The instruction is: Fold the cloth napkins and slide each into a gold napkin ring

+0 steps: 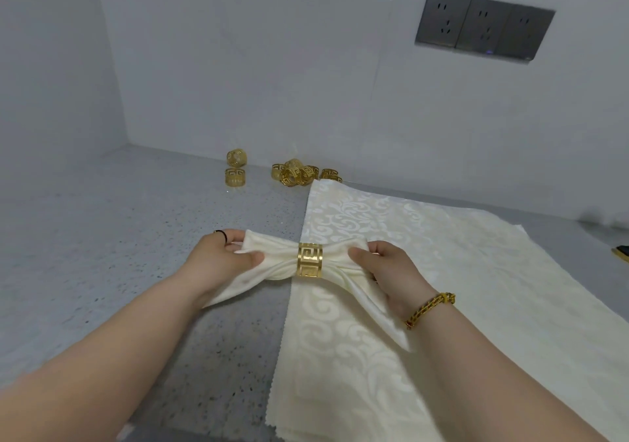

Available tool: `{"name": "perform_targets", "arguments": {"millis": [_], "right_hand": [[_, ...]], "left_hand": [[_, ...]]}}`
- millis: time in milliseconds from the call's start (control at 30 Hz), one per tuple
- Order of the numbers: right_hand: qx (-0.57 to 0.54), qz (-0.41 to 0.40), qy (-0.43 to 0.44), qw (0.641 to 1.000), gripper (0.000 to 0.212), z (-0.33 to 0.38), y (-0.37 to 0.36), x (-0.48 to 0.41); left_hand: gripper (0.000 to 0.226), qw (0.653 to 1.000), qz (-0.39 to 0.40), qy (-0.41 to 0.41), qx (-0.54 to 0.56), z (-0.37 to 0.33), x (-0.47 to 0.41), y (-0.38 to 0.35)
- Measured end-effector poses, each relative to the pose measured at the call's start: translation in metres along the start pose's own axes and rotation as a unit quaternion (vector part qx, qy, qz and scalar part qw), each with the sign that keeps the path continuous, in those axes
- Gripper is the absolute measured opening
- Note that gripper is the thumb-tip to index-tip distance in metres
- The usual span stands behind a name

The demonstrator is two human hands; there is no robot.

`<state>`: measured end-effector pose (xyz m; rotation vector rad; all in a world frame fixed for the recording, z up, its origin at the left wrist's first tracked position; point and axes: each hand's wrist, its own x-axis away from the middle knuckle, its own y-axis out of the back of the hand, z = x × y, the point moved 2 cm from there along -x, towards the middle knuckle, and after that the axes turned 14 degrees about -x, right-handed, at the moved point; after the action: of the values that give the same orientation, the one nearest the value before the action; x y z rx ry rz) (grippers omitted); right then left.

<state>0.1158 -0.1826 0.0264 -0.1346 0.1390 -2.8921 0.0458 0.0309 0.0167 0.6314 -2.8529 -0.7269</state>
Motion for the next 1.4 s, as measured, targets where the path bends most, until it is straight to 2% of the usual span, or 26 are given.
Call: {"name": "perform_targets", "arguments": {"millis": [133, 267, 400, 567, 633, 733, 833, 1000, 1100, 1133, 1233, 1333, 1400], "right_hand": [[-0.041, 0.039, -0.028, 0.998, 0.021, 0.005, -0.034, -0.023], [-0.023, 0.082, -0.049, 0.995, 0.021, 0.002, -0.084, -0.071], [0.000, 0.113, -0.062, 0.992, 0.014, -0.005, -0.149, -0.133], [0.041, 0.113, -0.098, 0.988, 0.031, -0.003, -0.229, -0.191], [0.067, 0.095, -0.094, 0.989, 0.035, 0.000, -0.259, -0.211], [0.089, 0.085, -0.104, 0.987, 0.034, 0.008, -0.297, -0.234], [0.084, 0.070, -0.121, 0.987, 0.033, 0.011, -0.323, -0.250], [0.071, 0.027, -0.127, 0.989, 0.028, 0.000, -0.360, -0.293], [0.056, 0.015, -0.131, 0.990, 0.018, -0.007, -0.379, -0.324], [0.052, 0.015, -0.132, 0.990, 0.014, -0.010, -0.385, -0.333], [0.051, 0.015, -0.132, 0.990, 0.030, -0.019, -0.401, -0.361], [0.089, 0.031, -0.111, 0.989, 0.030, -0.023, -0.413, -0.379], [0.124, 0.031, -0.079, 0.989, 0.031, -0.025, -0.418, -0.388]], "left_hand": [[0.041, 0.995, -0.003, 0.043, 0.087, 0.013, -0.020, 0.028], [0.044, 0.987, -0.059, 0.063, 0.133, 0.033, -0.063, 0.061], [0.037, 0.982, -0.143, 0.083, 0.089, 0.051, -0.128, 0.103], [0.029, 0.968, -0.221, 0.108, -0.052, 0.071, -0.190, 0.162], [0.029, 0.966, -0.211, 0.125, -0.076, 0.076, -0.206, 0.183], [0.008, 0.968, -0.184, 0.144, -0.088, 0.080, -0.228, 0.210], [0.028, 0.976, -0.142, 0.141, -0.090, 0.085, -0.249, 0.231], [0.043, 0.977, -0.093, 0.115, -0.154, 0.091, -0.302, 0.252], [0.075, 0.969, -0.065, 0.103, -0.214, 0.099, -0.338, 0.258], [0.076, 0.969, -0.065, 0.095, -0.220, 0.104, -0.352, 0.260], [0.051, 0.963, -0.076, 0.077, -0.245, 0.116, -0.391, 0.266], [0.063, 0.944, -0.089, 0.052, -0.314, 0.128, -0.422, 0.270], [0.064, 0.924, -0.098, 0.029, -0.369, 0.131, -0.433, 0.269]]}}
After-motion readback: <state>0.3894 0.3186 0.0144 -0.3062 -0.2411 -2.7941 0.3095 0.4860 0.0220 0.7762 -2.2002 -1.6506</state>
